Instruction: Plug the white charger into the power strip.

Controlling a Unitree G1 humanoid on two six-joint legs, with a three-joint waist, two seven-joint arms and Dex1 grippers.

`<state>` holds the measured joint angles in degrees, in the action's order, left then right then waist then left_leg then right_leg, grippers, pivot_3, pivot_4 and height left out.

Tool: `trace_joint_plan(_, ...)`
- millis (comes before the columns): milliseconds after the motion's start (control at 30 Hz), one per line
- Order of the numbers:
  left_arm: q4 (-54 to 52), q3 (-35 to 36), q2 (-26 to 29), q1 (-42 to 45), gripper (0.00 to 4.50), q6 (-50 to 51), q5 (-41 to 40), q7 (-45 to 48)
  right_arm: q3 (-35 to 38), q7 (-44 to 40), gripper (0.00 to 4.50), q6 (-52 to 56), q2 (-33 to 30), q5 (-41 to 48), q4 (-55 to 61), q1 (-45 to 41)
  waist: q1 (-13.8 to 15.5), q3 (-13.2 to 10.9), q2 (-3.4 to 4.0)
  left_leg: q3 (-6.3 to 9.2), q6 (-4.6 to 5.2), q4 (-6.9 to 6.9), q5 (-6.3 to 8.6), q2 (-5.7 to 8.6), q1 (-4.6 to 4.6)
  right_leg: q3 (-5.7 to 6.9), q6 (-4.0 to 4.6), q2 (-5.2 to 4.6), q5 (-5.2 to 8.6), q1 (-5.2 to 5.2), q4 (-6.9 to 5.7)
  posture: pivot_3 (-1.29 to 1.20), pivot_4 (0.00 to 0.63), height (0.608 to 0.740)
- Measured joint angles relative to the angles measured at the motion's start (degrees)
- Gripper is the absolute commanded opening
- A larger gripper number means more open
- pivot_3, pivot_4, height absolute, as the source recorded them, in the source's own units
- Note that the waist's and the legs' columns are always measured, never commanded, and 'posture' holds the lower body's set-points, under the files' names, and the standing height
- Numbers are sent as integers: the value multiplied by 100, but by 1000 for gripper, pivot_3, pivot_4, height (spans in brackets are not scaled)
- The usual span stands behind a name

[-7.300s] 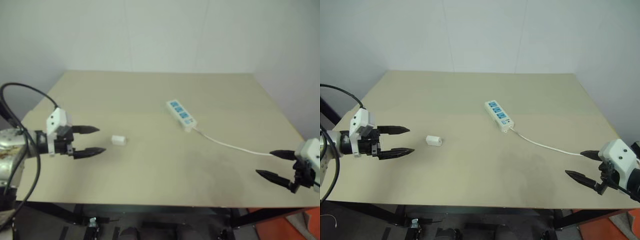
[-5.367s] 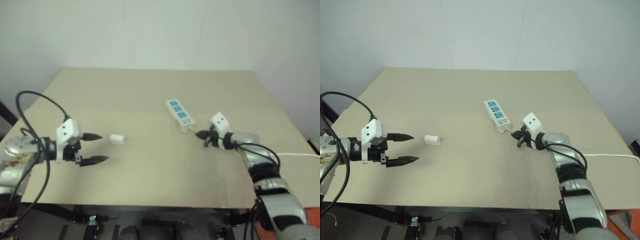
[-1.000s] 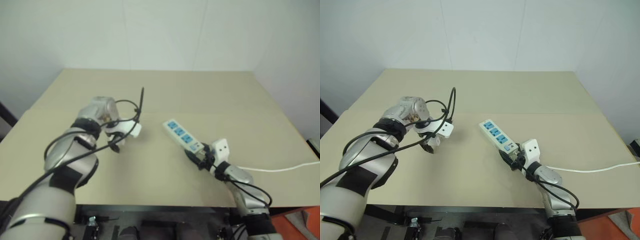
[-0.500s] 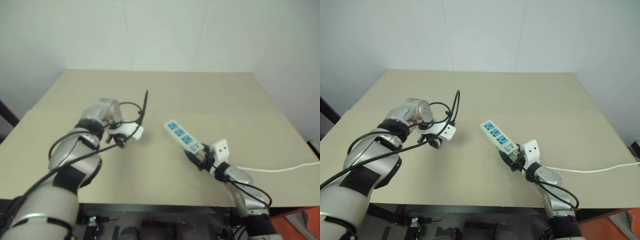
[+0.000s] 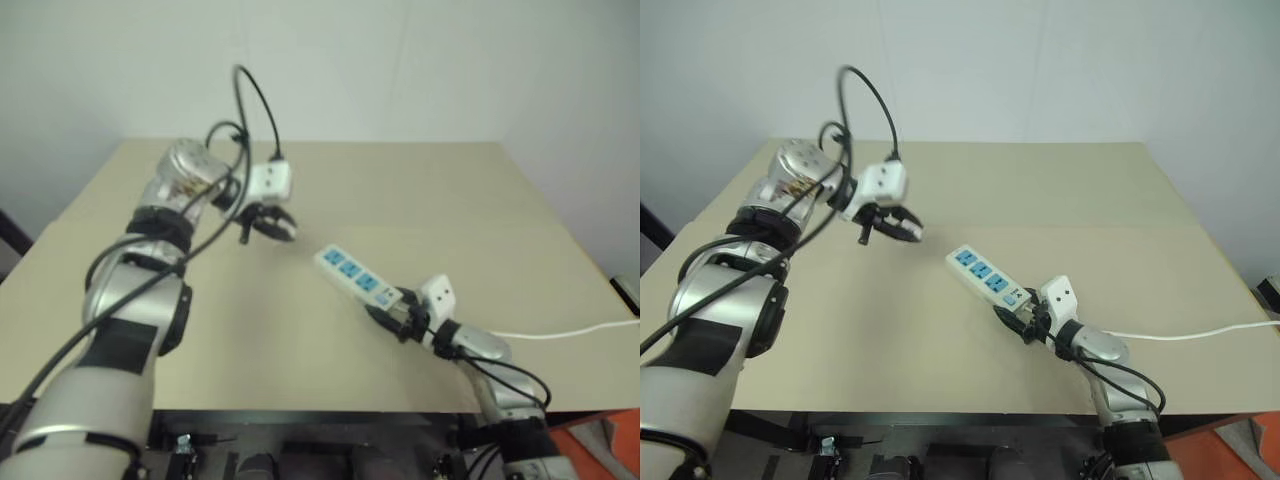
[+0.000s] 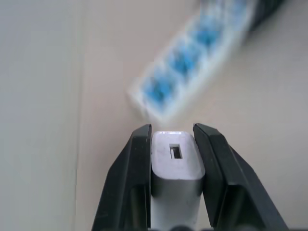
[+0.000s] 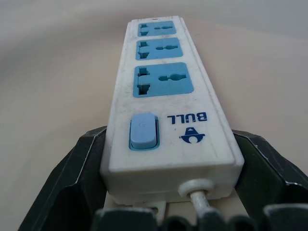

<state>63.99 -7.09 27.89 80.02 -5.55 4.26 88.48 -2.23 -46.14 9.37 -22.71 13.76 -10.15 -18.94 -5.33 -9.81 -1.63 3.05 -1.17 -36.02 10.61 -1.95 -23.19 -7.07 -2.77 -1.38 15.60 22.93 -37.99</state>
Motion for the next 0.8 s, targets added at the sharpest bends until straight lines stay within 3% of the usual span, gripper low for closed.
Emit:
trace_joint_plan(167,-562,787,-31,-862,1021,1113,-1035,161,-389,-1298,3441,-369,-143,-6,-884,-696,-115,0,1,8,0,1,0,-4,28,3,0,6,0,-25,-5,0,150,740)
trace_joint_plan(400,-2090,689,8,-2471,1021,2563,-2207,355,-848,-2660,3441,-1123,-84,-108,-1836,-1342,-157,0,1,13,0,-8,0,-2,22,10,24,-2,-15,-30,-4,0,150,740)
trace_joint_plan(800,-2939,166,-120,-3100,1021,2685,-3279,357,-965,-3065,3441,-1799,210,-373,-2827,-1804,-183,1,2,14,-1,-5,0,-4,84,6,4,4,-3,-80,-9,0,150,740)
